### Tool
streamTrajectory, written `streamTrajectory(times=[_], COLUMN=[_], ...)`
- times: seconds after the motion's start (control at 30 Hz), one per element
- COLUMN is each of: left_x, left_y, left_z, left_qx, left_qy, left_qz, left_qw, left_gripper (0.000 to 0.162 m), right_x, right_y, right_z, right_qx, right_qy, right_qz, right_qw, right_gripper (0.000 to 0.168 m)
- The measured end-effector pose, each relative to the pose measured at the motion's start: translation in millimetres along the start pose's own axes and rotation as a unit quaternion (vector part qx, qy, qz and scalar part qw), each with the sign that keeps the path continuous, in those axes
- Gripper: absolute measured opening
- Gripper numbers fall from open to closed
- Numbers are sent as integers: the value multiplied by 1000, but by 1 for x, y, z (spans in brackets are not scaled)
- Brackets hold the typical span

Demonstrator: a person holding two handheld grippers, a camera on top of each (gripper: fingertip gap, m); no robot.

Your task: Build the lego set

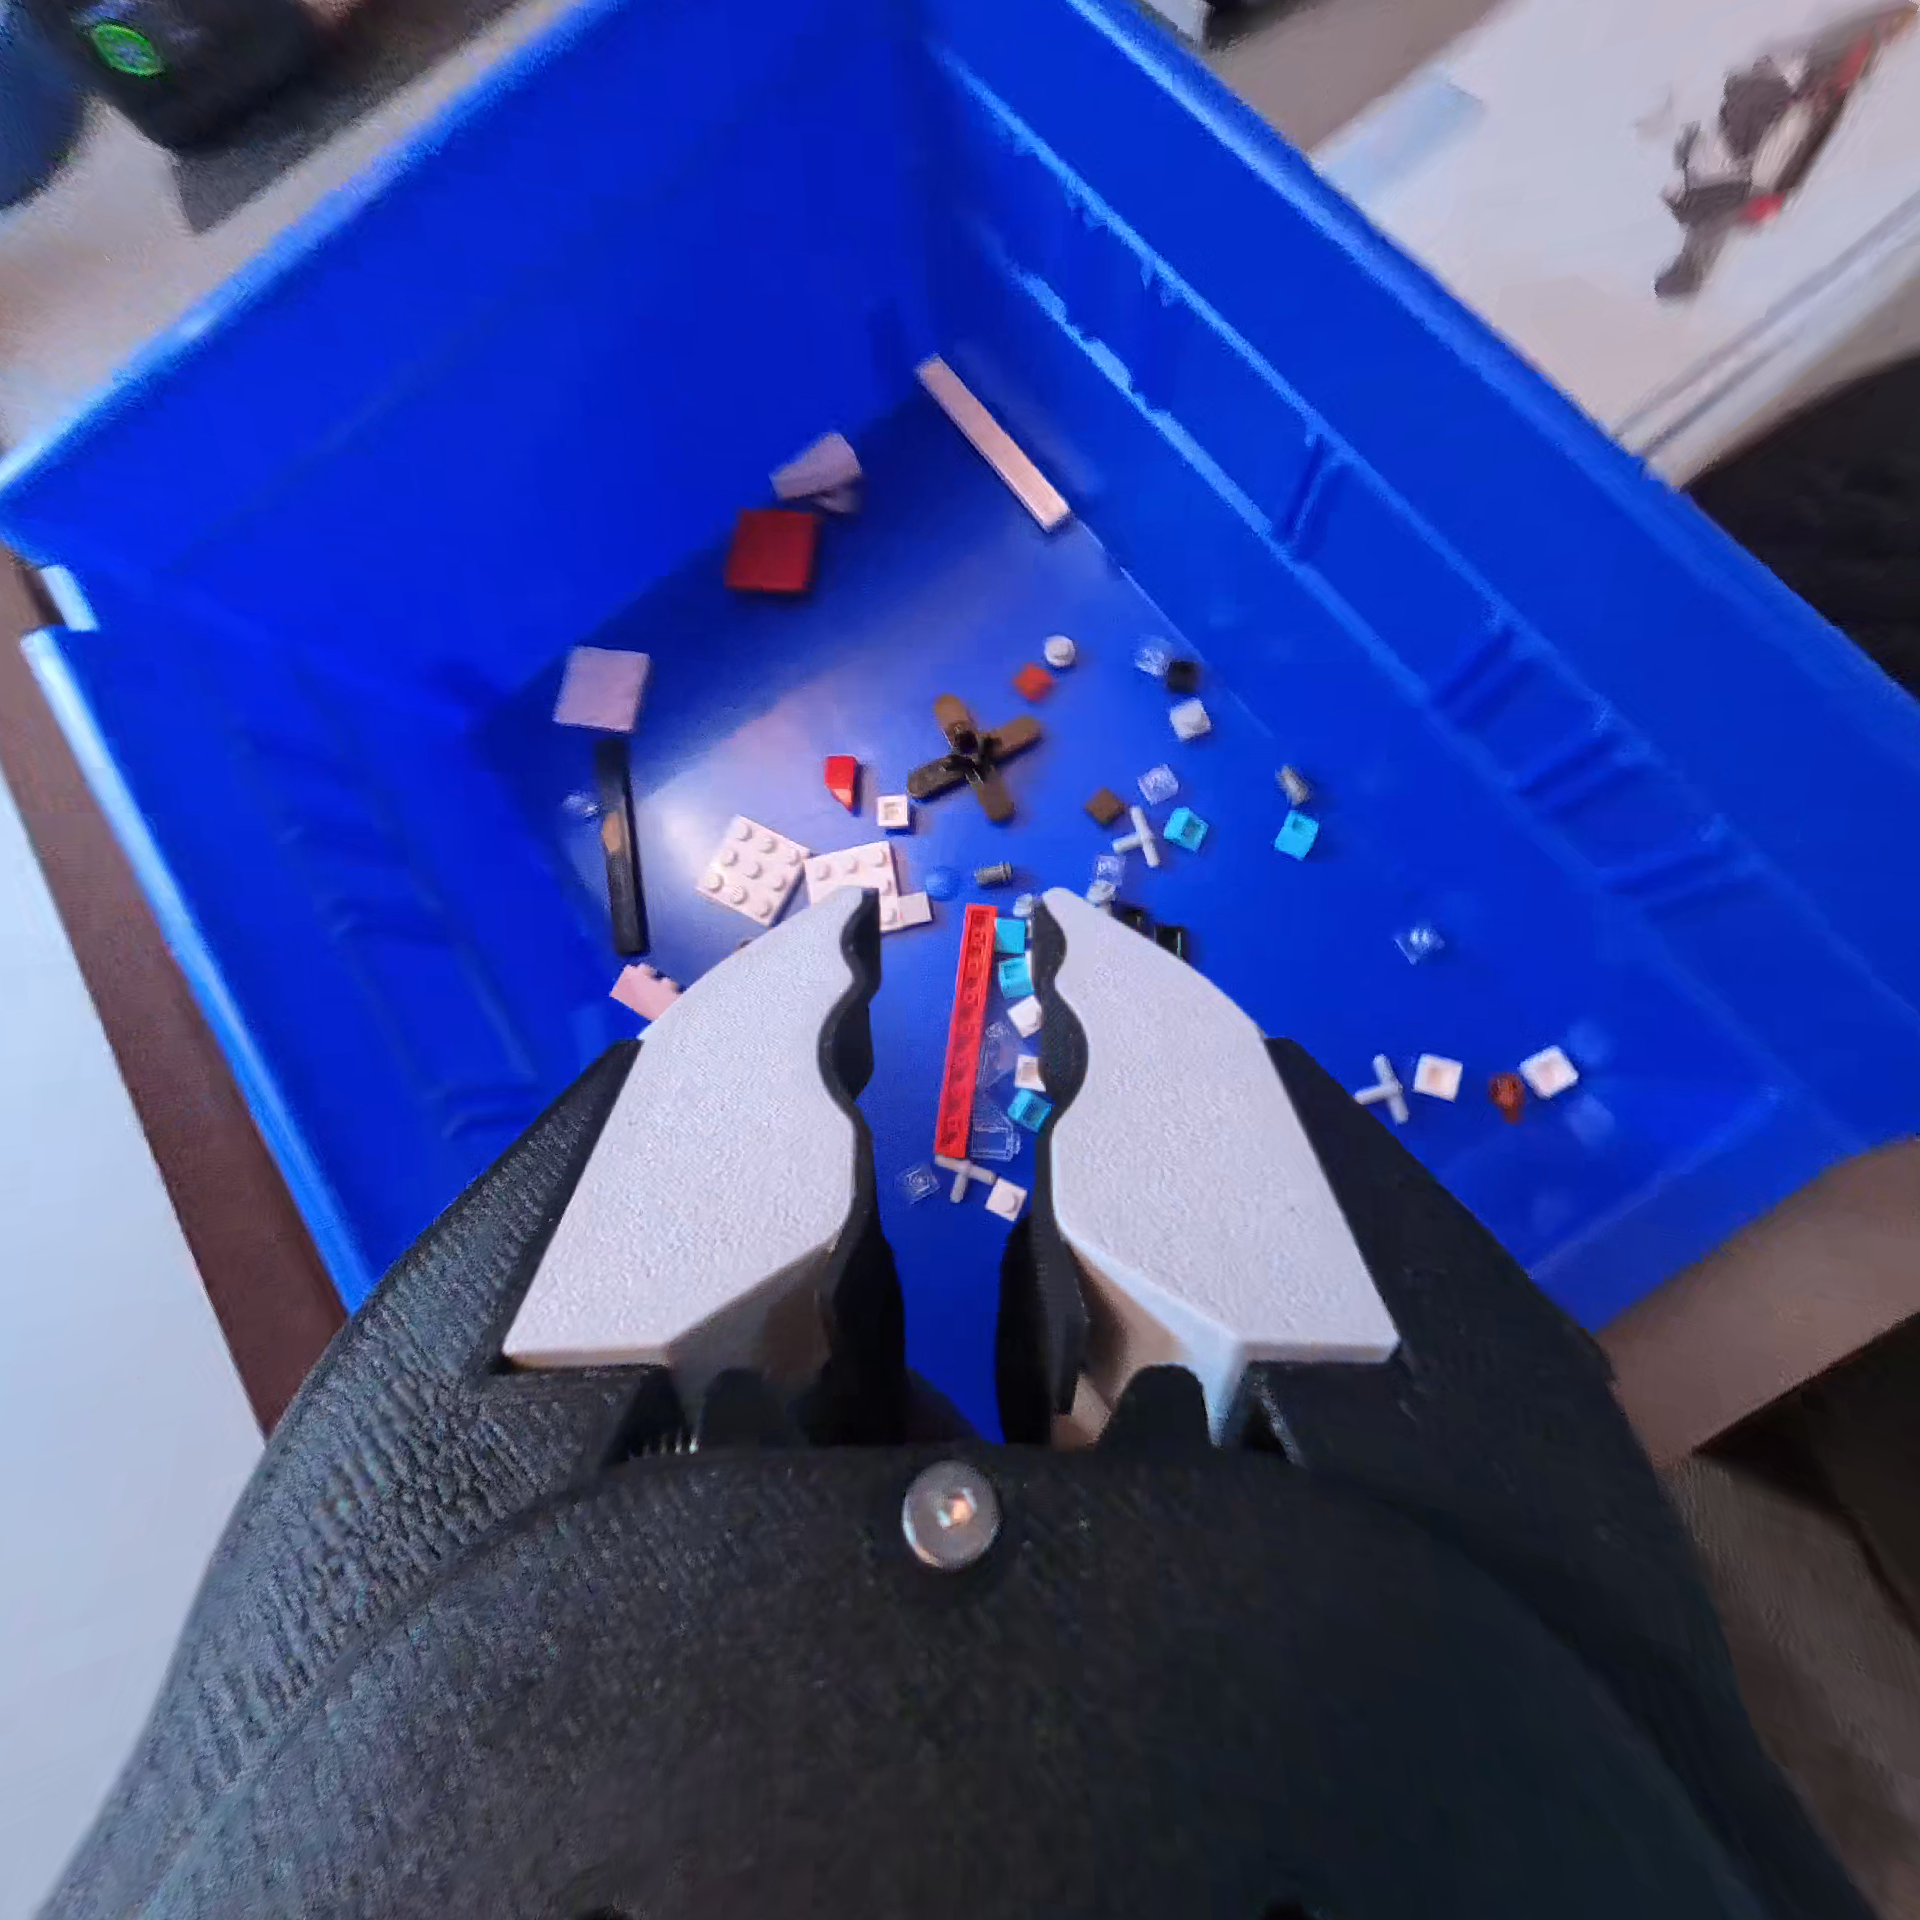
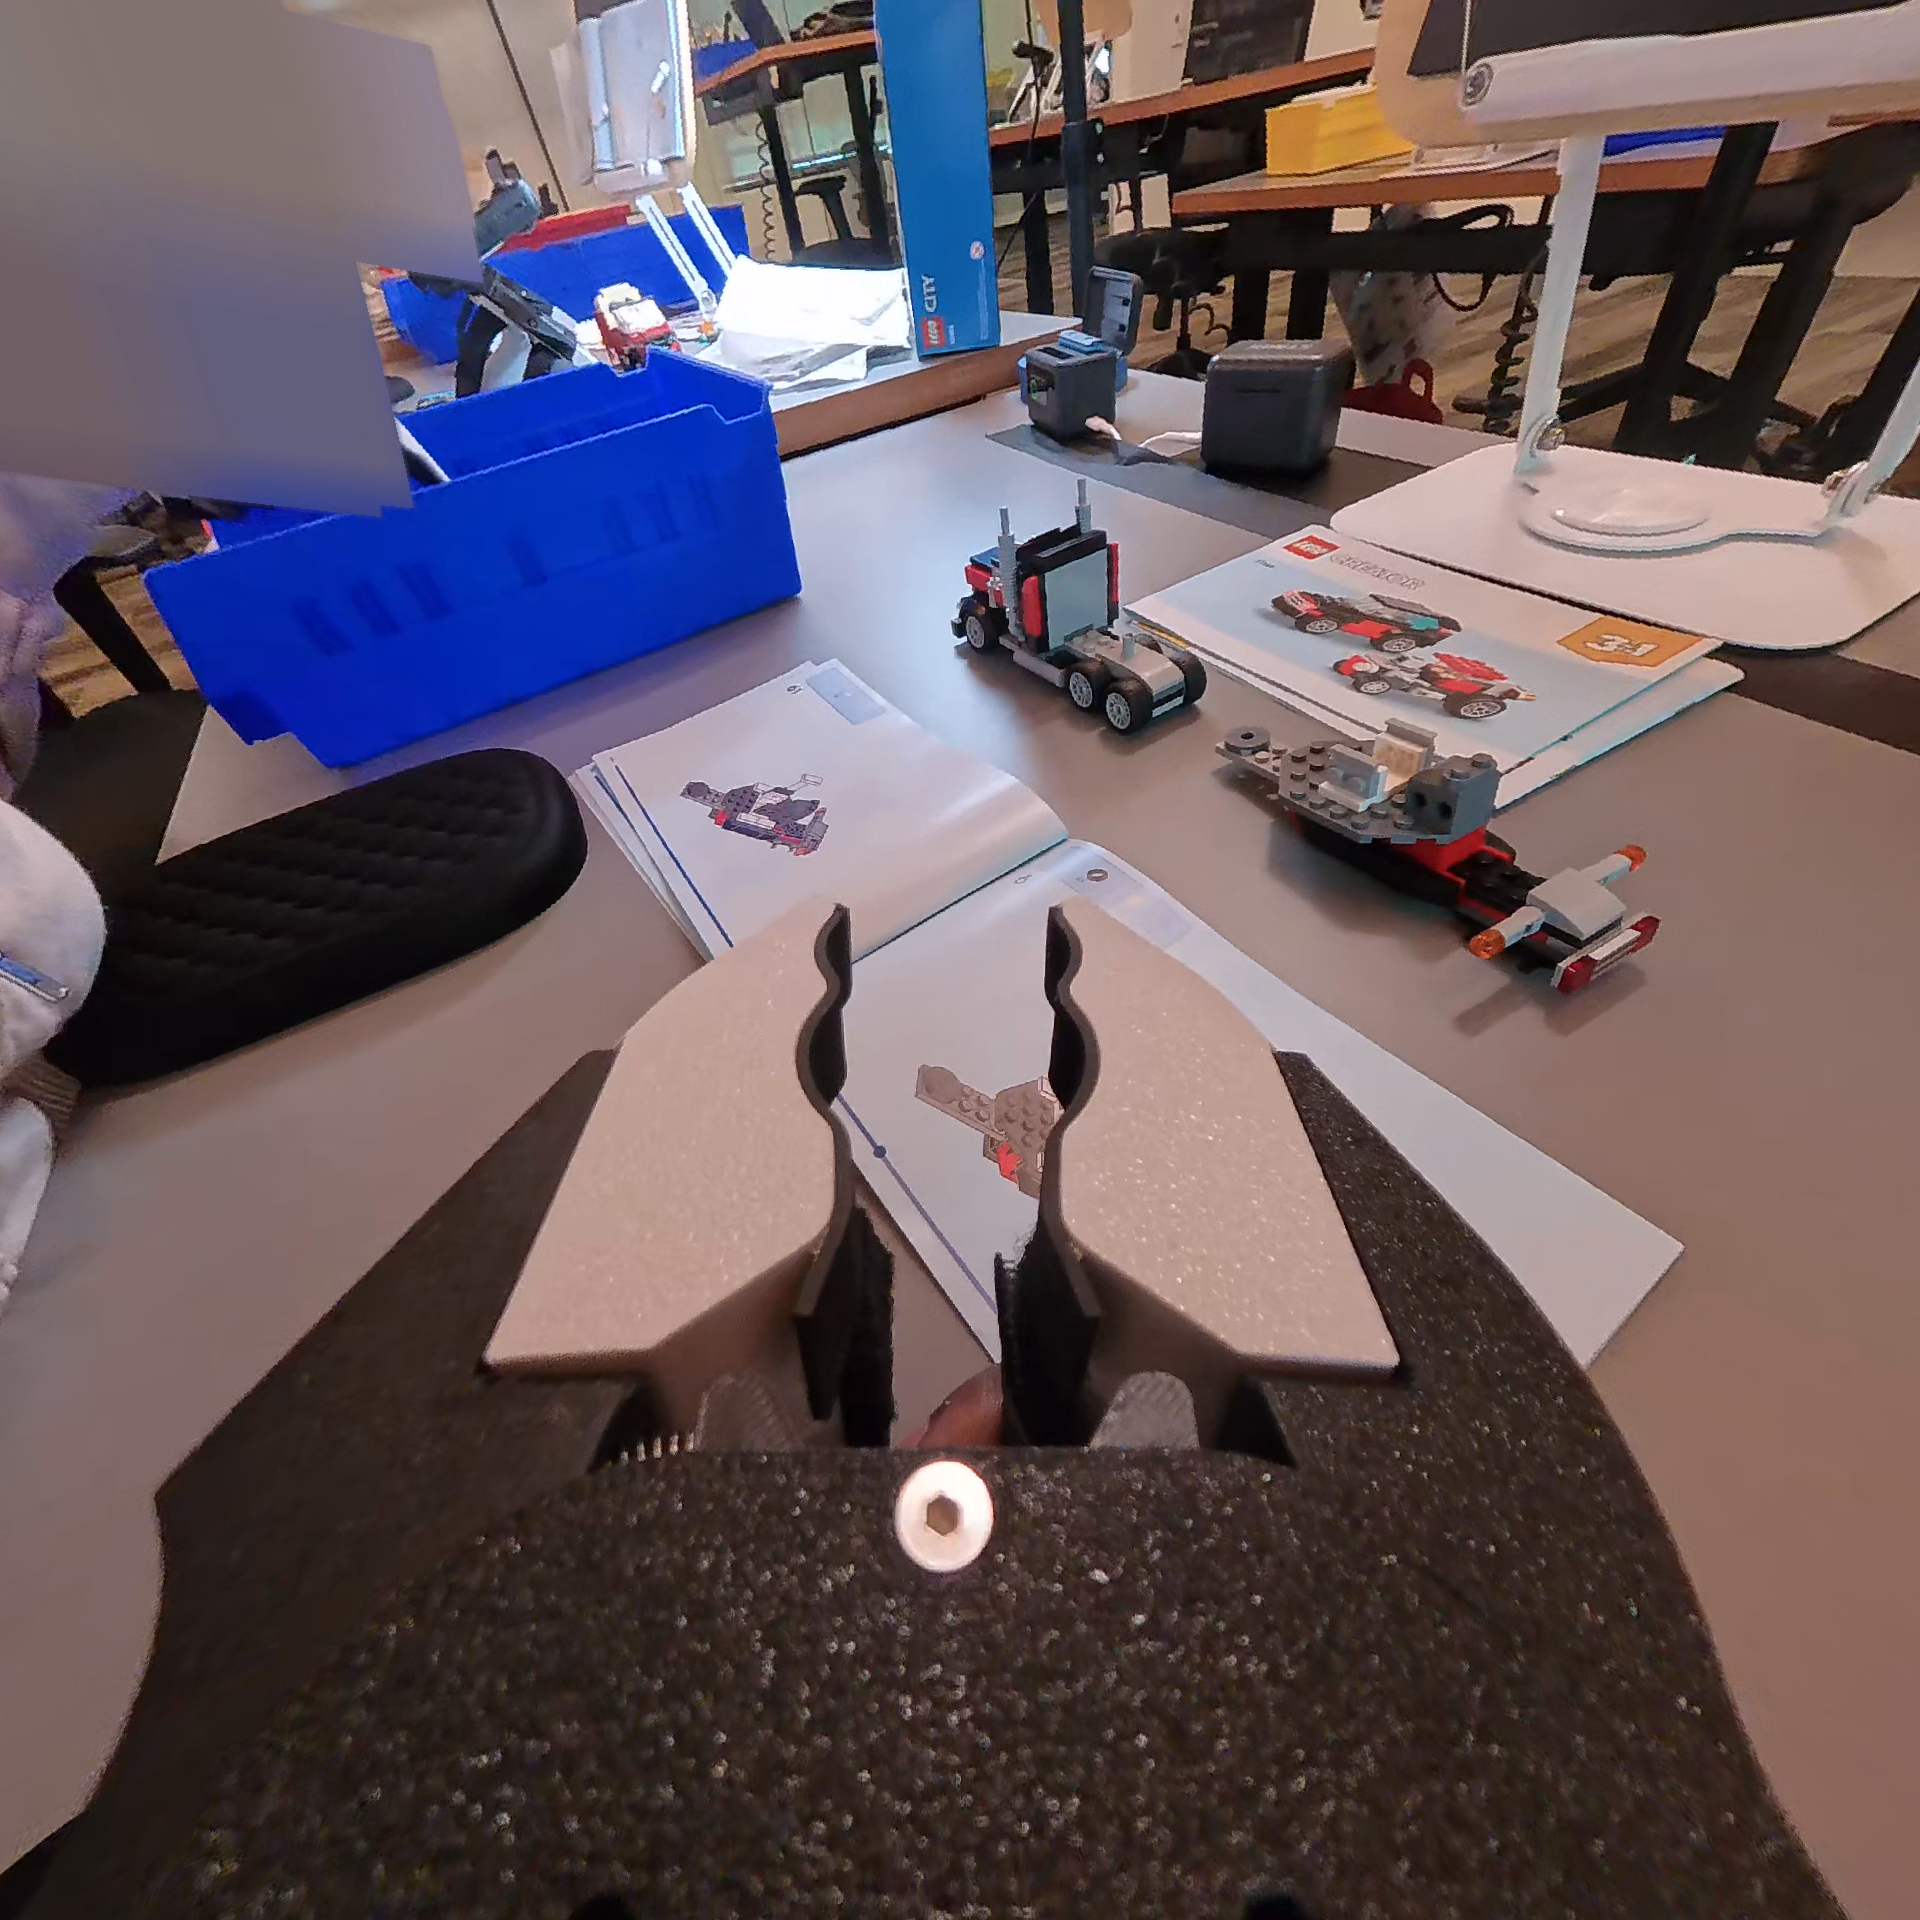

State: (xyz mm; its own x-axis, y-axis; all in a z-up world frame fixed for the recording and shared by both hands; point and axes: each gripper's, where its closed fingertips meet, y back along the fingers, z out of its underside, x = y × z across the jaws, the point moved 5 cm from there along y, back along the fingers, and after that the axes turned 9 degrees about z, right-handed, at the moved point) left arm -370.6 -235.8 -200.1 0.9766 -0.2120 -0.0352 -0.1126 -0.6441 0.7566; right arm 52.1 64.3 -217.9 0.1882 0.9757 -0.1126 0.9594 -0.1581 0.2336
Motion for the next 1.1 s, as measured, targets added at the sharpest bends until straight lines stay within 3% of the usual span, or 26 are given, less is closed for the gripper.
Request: streamTrajectory(times=[0.03,0.13,0.33,0.47,0.67,0.8,0.97,1.1], left_x=[1,11,31,30,40,40,43,58], left_y=[3,5,-11,-19,-14,1,32,46], left_z=[-4,-13,1,16,-1,-17,-46,-79], left_qx=[17,47,-25,-78,-30,-8,67,163], left_qy=[12,35,42,60,82,86,108,96], left_qz=[-5,12,47,21,-11,-72,-144,-156], left_qw=[1000,998,998,995,996,994,981,970], left_gripper=[28,28,28,28,26,26,29,39], right_x=[0,-1,-5,-6,-4,-6,14,37], right_y=[0,0,2,6,14,28,91,174], right_z=[0,0,0,-3,-9,-25,-49,-45], right_qx=[-1,5,15,40,78,90,-51,-201], right_qy=[2,7,26,20,8,3,8,-25], right_qz=[0,2,-5,-15,-21,-8,132,271], right_qw=[1000,1000,1000,999,997,996,990,941], right_gripper=[35,35,34,35,35,39,46,60])
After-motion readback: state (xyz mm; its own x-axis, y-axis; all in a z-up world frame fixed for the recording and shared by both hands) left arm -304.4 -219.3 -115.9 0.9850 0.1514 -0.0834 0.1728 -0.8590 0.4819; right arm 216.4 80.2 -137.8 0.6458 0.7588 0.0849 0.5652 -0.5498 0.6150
